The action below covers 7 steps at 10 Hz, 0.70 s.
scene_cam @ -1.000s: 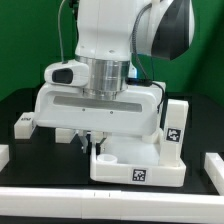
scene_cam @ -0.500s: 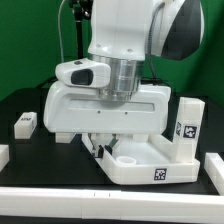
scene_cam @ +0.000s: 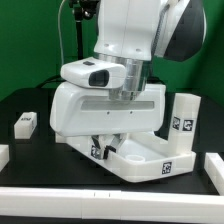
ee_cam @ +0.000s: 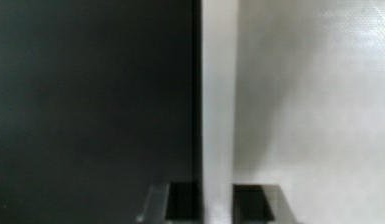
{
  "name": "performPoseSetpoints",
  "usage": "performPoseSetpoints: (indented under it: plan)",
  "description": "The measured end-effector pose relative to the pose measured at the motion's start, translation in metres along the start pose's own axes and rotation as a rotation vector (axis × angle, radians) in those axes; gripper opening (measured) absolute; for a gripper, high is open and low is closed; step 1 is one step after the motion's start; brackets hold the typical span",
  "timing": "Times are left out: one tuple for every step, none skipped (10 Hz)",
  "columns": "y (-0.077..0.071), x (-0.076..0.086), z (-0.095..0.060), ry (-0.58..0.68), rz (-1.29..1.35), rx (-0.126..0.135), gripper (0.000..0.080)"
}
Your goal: Assemble desk
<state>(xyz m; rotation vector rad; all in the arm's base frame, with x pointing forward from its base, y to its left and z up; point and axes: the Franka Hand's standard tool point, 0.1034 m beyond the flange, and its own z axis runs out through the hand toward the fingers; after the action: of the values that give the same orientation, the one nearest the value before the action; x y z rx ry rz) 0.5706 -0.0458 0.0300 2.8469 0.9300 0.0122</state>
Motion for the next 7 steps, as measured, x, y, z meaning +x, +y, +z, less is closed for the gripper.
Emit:
performPoseSetpoints:
  plan:
    - [0.001, 0.0, 0.0, -0.004, -0.056, -0.004, 0.0062]
    - [-0.001, 0.004, -0.001, -0.006, -0.137, -0.012, 0.0062]
    - [-0.003, 0.012, -0.004, -0.004, -0.216, -0.021, 0.0062]
    - [-0.006, 0.019, -0.005, -0.003, -0.268, -0.029, 0.0062]
    - [-0.007, 0.026, -0.007, -0.004, -0.321, -0.039, 0.0062]
    - [-0.009, 0.034, -0.01, -0.006, -0.406, -0.047, 0.0062]
    - [-0.008, 0.036, -0.011, -0.004, -0.473, -0.051, 0.0061]
